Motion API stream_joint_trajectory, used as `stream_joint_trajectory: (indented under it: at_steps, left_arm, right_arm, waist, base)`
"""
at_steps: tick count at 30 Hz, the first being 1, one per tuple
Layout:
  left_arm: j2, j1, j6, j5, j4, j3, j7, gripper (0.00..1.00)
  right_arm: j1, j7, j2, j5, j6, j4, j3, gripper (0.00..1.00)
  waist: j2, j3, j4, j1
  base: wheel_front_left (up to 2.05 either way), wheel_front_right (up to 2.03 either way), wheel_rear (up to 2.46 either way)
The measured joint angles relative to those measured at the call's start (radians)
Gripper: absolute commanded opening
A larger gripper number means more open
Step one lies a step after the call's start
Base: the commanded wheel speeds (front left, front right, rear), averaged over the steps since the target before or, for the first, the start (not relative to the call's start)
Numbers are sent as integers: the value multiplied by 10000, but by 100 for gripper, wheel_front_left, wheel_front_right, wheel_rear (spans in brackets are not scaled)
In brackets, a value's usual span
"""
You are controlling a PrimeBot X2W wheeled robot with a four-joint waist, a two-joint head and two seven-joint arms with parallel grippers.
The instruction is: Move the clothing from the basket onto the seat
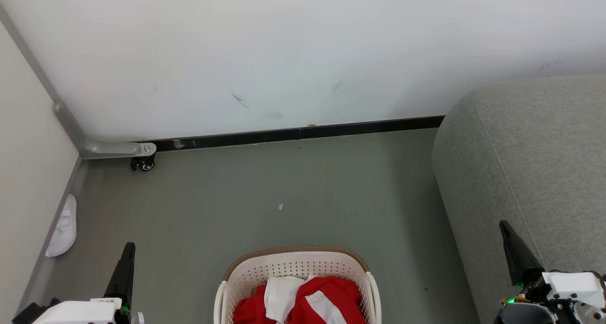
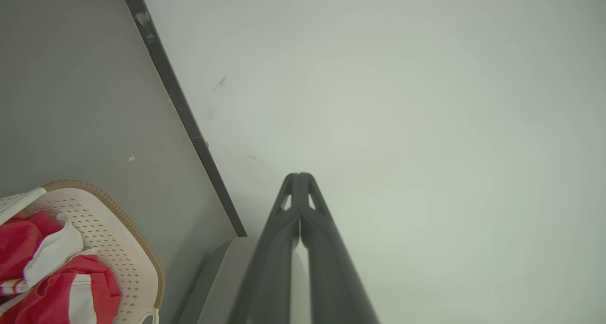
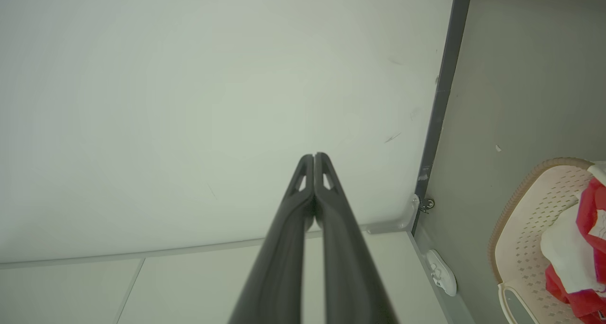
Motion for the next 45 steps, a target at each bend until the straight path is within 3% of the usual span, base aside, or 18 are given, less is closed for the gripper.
stream_joint_trajectory:
  at_steps: [28, 29, 35, 45]
  left_arm:
    - [0, 0, 0, 0, 0, 0, 0, 0]
    - [-8, 11, 4, 2, 21, 0, 0, 100]
    - [-295, 475, 10, 2, 512, -56, -2, 100]
    - [-278, 462, 10, 35, 320, -59, -188, 100]
  right_arm:
    - [0, 0, 0, 0, 0, 0, 0, 0]
    - [18, -2, 8, 2, 2, 17, 2, 100]
    - [531, -4, 236, 2, 0, 449, 102, 100]
    - [449, -249, 240, -44, 0, 201, 178, 100]
  waist:
    - [0, 0, 0, 1]
    - [0, 0, 0, 0]
    - [0, 2, 0, 0]
    - [0, 19, 7, 1]
  base:
    - [0, 0, 0]
    - [0, 0, 0]
    - [0, 0, 0]
    - [0, 0, 0]
